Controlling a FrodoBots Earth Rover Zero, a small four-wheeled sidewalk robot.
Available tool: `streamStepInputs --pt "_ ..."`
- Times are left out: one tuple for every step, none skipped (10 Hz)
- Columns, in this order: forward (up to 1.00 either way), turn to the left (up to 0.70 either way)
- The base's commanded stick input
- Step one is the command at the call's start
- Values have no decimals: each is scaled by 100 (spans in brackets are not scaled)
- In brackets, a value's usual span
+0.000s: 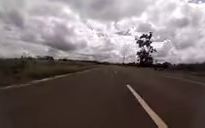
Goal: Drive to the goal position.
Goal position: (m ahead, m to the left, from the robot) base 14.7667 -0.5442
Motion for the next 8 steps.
streamStepInputs --pt "100 0" --pt "100 0" --pt "100 0" --pt "100 0" --pt "100 0" --pt "100 0" --pt "100 0" --pt "100 0"
